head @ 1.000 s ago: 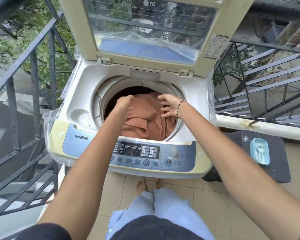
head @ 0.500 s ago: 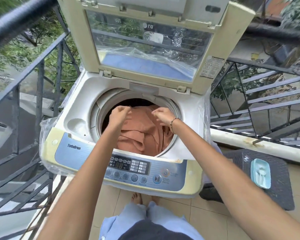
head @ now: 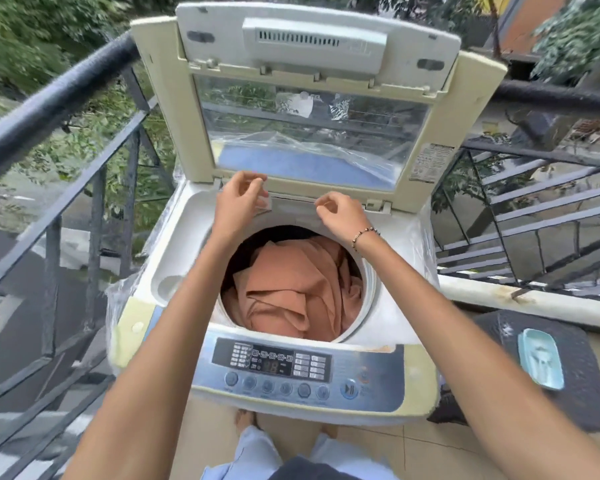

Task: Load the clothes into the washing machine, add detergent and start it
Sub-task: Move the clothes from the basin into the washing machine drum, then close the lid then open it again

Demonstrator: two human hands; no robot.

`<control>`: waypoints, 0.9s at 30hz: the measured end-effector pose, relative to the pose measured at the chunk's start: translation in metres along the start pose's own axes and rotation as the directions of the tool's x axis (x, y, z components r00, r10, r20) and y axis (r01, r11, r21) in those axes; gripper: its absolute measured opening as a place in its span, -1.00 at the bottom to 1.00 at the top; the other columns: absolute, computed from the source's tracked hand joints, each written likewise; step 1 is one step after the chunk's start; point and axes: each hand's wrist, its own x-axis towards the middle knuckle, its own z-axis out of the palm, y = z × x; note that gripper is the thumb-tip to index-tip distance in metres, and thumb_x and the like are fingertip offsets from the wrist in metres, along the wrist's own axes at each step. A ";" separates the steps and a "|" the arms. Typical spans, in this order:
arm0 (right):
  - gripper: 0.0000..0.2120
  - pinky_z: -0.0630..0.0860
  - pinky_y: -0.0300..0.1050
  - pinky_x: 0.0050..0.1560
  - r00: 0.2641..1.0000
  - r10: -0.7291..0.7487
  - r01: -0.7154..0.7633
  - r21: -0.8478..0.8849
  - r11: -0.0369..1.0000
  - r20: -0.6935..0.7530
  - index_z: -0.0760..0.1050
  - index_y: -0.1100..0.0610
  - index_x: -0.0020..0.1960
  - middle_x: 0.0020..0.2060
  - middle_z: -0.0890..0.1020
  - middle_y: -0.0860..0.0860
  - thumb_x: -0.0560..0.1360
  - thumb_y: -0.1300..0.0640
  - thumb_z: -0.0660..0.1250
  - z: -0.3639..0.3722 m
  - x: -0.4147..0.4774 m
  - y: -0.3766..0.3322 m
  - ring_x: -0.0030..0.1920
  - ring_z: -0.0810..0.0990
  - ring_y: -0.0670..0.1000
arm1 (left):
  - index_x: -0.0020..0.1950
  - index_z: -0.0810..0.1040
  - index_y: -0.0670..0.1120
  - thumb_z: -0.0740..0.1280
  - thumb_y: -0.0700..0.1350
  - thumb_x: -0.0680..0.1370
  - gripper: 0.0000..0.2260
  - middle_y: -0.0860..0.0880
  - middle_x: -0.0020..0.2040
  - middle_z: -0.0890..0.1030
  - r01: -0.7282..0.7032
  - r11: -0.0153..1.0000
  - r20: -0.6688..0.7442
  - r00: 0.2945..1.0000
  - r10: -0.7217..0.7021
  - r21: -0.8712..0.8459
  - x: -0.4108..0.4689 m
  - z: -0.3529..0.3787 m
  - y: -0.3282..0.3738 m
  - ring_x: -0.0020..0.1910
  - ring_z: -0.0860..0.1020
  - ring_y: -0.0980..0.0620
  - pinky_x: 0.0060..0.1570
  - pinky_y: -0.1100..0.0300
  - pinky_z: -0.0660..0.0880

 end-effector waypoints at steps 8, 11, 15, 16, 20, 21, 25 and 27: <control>-0.73 0.29 -0.39 0.16 0.799 -0.390 0.240 -0.352 0.905 -0.458 0.52 0.22 0.10 0.11 0.53 0.11 0.45 0.37 0.19 -0.035 0.025 -0.081 0.13 0.49 0.05 | -0.13 0.60 -0.08 0.21 -0.09 0.60 -0.80 0.08 -0.30 0.60 -0.388 0.919 0.095 0.920 0.381 0.071 0.052 -0.028 0.069 -0.34 0.55 0.23 -0.26 0.31 0.47; -0.62 0.26 -0.52 0.17 0.632 -0.499 0.210 -0.489 0.847 -0.593 0.47 0.23 0.15 0.17 0.47 0.13 0.40 0.46 0.13 -0.057 0.036 -0.110 0.15 0.47 0.04 | -0.10 0.57 -0.08 0.21 -0.08 0.57 -0.83 0.07 -0.26 0.60 -0.566 0.818 0.019 0.823 0.568 0.103 0.081 -0.040 0.098 -0.25 0.58 0.15 -0.16 0.14 0.55; -0.57 0.47 -0.32 0.06 0.585 -0.512 0.103 -0.568 0.816 -0.629 0.38 0.21 0.30 0.28 0.41 0.13 0.46 0.38 0.10 -0.085 0.055 -0.133 0.13 0.49 0.05 | -0.05 0.47 -0.01 0.15 -0.06 0.53 -0.88 0.24 -0.17 0.42 -0.685 0.675 0.013 0.704 0.710 0.274 0.117 -0.047 0.136 -0.12 0.41 0.27 0.11 0.07 0.48; -0.57 0.49 -0.25 0.10 0.604 -0.507 0.085 -0.583 0.808 -0.615 0.35 0.20 0.34 0.30 0.39 0.13 0.49 0.34 0.08 -0.092 0.058 -0.135 0.16 0.47 0.07 | -0.02 0.49 -0.03 0.14 -0.07 0.52 -0.84 0.21 -0.13 0.41 -0.700 0.647 0.021 0.684 0.729 0.302 0.123 -0.047 0.144 -0.09 0.38 0.27 0.16 0.12 0.45; -0.61 0.27 -0.02 0.41 0.745 -0.475 0.062 -0.660 0.748 -0.468 0.28 0.22 0.40 0.30 0.41 0.15 0.60 0.21 -0.01 -0.113 0.068 -0.135 0.32 0.36 0.10 | 0.19 0.50 -0.14 0.16 -0.04 0.59 -0.73 0.02 0.16 0.47 -0.675 0.607 0.165 0.714 0.680 0.420 0.144 -0.037 0.163 0.13 0.44 0.13 0.23 0.35 0.36; -0.62 0.25 -0.01 0.42 0.774 -0.456 0.073 -0.654 0.753 -0.439 0.27 0.21 0.40 0.31 0.41 0.14 0.62 0.18 -0.02 -0.115 0.069 -0.135 0.33 0.35 0.09 | 0.22 0.49 -0.13 0.14 -0.01 0.61 -0.71 -0.03 0.21 0.49 -0.649 0.608 0.201 0.741 0.640 0.457 0.148 -0.034 0.164 0.17 0.45 0.08 0.25 0.30 0.36; -0.65 0.27 -0.03 0.38 0.826 -0.406 0.093 -0.615 0.783 -0.392 0.28 0.16 0.38 0.29 0.40 0.10 0.62 0.15 0.01 -0.121 0.072 -0.133 0.31 0.34 0.06 | 0.31 0.48 -0.08 0.04 0.08 0.65 -0.61 -0.11 0.23 0.54 -0.593 0.513 0.250 0.769 0.588 0.620 0.154 -0.022 0.163 0.24 0.44 -0.06 0.27 0.10 0.30; -0.66 0.26 -0.01 0.37 0.842 -0.386 0.084 -0.616 0.783 -0.377 0.29 0.13 0.37 0.27 0.40 0.10 0.61 0.15 0.04 -0.125 0.070 -0.136 0.30 0.33 0.06 | 0.27 0.51 -0.08 0.05 0.05 0.65 -0.64 -0.12 0.18 0.56 -0.582 0.498 0.241 0.770 0.590 0.643 0.156 -0.023 0.164 0.20 0.45 -0.09 0.25 0.06 0.29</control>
